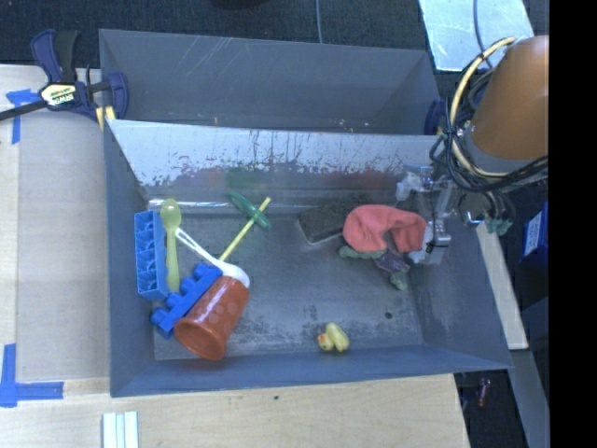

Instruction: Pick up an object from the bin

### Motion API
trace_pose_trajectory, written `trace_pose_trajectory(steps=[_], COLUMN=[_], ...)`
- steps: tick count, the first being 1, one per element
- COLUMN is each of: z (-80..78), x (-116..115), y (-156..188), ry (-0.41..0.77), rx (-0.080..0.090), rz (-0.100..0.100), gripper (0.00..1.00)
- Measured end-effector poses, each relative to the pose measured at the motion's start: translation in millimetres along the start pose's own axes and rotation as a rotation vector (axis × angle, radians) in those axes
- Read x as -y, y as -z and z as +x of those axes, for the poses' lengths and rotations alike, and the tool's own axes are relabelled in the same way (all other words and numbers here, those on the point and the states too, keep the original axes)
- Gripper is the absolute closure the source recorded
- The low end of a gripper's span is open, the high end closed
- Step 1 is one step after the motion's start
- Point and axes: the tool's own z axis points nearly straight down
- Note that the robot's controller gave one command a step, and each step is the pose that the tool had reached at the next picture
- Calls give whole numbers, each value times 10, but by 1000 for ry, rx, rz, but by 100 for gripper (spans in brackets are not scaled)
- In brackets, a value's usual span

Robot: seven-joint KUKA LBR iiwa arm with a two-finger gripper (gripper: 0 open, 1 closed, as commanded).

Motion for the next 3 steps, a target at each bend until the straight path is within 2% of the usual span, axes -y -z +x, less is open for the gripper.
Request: trace_pose_trajectory(steps=[1, 2, 3], z=[-15, -179, 324], x=[-5, -219, -177], y=[51, -526, -985], ry=[3, -3, 26], rx=[9, 15, 23], rz=[1, 2, 4], gripper=[0, 0, 0])
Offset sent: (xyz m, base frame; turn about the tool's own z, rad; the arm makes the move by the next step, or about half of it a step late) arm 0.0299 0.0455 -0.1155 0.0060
